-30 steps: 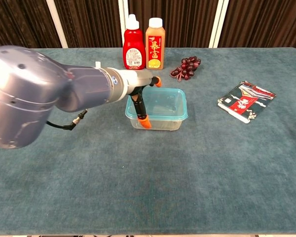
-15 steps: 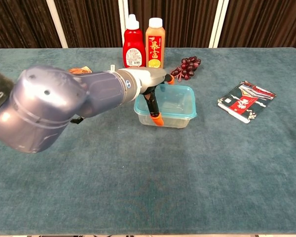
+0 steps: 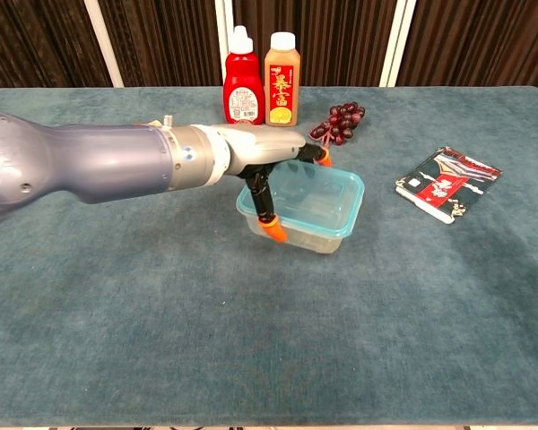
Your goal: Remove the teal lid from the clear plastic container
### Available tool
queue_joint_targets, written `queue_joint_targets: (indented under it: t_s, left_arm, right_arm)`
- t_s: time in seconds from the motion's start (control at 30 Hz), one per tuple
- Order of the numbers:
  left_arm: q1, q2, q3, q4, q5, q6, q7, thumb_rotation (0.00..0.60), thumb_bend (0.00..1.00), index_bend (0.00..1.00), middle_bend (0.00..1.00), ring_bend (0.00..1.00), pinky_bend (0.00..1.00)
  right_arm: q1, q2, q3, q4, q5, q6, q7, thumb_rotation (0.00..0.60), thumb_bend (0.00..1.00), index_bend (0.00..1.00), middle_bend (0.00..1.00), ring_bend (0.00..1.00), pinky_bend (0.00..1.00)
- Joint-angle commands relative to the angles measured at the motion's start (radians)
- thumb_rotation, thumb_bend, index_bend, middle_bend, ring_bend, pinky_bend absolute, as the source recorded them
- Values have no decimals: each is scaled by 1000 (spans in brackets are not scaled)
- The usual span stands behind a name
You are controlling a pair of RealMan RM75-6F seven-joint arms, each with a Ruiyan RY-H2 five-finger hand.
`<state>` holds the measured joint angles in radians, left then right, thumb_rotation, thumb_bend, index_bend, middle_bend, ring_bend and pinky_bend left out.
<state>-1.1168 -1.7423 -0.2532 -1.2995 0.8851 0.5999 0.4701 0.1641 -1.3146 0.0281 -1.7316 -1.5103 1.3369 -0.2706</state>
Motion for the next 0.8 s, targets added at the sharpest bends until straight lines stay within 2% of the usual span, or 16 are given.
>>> queue_joint_targets:
  t_s: [0.03, 0.17, 0.4, 0.8]
  left_arm:
    - [7, 15, 12, -6, 45, -30, -43, 600, 88, 146, 217, 196, 366]
    - [1, 13, 20, -10, 74, -48, -81, 600, 88, 142, 216, 195, 361]
    - [-10, 5, 34, -9, 91, -50, -106, 600, 88, 130, 214, 195, 358]
    - [-32, -11, 49, -12, 73, -39, -122, 600, 88, 130, 212, 195, 358]
  right_arm:
    - [27, -68, -15, -31, -23, -35, -77, 600, 192, 0, 0, 0, 0]
    - [48, -168, -18, -45, -19, -67, -170, 600, 191, 0, 0, 0, 0]
    - [66, -303, 17, -42, 51, -84, -262, 600, 191, 0, 0, 0, 0]
    - [99, -490, 83, -5, 120, -65, -334, 600, 191, 0, 0, 0, 0]
